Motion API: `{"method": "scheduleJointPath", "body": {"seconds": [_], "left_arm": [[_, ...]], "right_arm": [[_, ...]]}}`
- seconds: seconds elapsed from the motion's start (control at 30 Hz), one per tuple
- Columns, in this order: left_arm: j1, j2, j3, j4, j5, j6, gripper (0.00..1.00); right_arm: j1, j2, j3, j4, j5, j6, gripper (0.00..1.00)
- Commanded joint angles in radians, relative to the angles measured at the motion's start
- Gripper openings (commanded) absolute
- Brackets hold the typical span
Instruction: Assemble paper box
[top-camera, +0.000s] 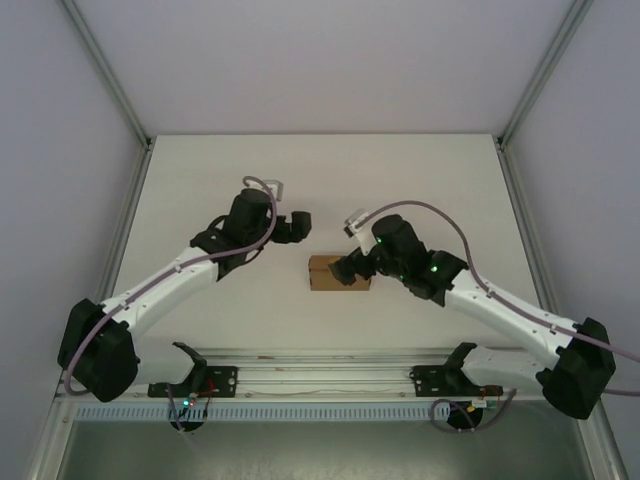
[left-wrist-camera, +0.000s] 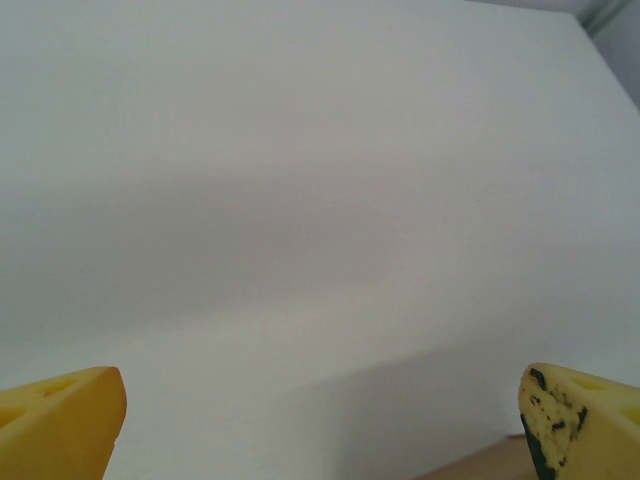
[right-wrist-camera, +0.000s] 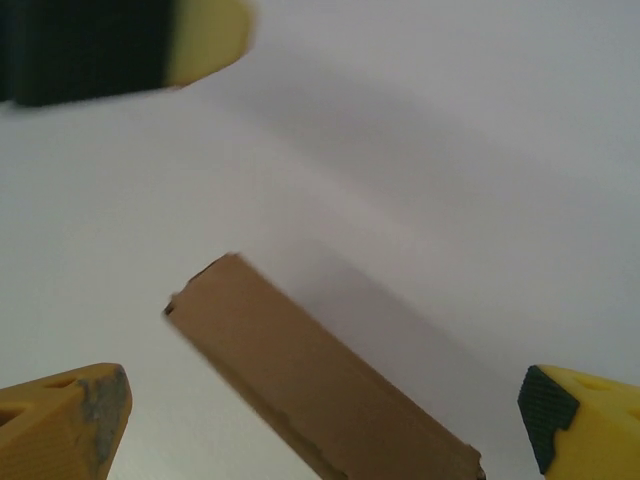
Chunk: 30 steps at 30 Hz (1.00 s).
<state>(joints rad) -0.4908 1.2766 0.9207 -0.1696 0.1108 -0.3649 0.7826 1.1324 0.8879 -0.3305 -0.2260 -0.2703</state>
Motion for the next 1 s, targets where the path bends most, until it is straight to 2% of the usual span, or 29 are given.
{"method": "scheduleJointPath", "body": {"seconds": [0.0,0.1,0.17,0.4,0.47,0.63,0.73,0.8,0.97], "left_arm": [[0.064,-0.059,-0.049,-0.066,-0.054,-0.008,1.00],[0.112,-0.112,-0.118,-0.070,-0.052,-0.044,1.00],[0.128,-0.144,-0.163,-0.075,-0.076,-0.059,1.00],[0.153,-0.195,-0.218,-0.105,-0.111,-0.085,1.00],[0.155,-0.198,-0.221,-0.107,-0.116,-0.080,1.00],[0.156,-0.202,-0.220,-0.113,-0.125,-0.070,1.00],[0.156,-0.212,-0.224,-0.112,-0.120,-0.062,1.00],[0.157,-0.222,-0.226,-0.113,-0.123,-0.059,1.00],[0.158,-0.248,-0.235,-0.119,-0.149,-0.057,1.00]], "right_arm": [[-0.001,0.072,0.102,-0.230,-0.125,-0.423,1.00],[-0.001,0.183,0.210,-0.402,-0.150,-0.621,1.00],[0.000,0.256,0.266,-0.465,-0.122,-0.702,1.00],[-0.002,0.481,0.347,-0.372,0.057,-0.753,1.00],[-0.002,0.538,0.376,-0.390,0.073,-0.763,0.99],[-0.001,0.674,0.473,-0.504,0.059,-0.746,0.77],[-0.001,0.690,0.476,-0.477,0.077,-0.729,0.63],[-0.002,0.678,0.462,-0.433,0.110,-0.719,0.57],[0.002,0.647,0.435,-0.294,0.258,-0.717,0.52]]}}
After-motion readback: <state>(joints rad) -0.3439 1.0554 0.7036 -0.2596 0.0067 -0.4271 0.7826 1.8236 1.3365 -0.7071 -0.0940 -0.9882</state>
